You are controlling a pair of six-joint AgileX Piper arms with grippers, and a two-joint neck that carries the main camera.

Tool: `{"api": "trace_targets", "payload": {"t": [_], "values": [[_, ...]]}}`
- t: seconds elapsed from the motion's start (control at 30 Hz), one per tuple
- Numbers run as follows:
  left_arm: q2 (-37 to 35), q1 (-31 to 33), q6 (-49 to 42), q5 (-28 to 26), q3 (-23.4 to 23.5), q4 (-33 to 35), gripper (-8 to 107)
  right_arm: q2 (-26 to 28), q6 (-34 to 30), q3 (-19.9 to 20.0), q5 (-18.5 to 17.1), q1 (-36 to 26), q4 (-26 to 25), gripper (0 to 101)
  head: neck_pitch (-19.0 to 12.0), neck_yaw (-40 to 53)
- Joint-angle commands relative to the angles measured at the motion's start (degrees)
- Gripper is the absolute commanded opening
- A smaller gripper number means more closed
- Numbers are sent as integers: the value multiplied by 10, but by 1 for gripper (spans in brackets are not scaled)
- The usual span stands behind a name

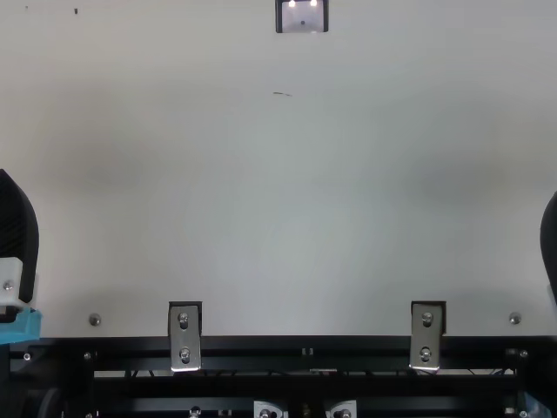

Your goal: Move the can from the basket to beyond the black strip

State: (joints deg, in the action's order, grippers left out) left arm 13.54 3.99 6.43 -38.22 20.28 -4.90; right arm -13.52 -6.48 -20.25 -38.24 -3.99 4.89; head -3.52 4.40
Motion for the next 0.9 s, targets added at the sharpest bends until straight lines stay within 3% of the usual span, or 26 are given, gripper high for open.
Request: {"api": "trace_targets", "payload": {"t": [0.0,0.87], "values": [[0,0,0,0,0,0,90,0,0,0,0,0,0,101,-2,4],[0,0,0,0,0,0,90,0,0,0,0,0,0,101,-2,4]]}}
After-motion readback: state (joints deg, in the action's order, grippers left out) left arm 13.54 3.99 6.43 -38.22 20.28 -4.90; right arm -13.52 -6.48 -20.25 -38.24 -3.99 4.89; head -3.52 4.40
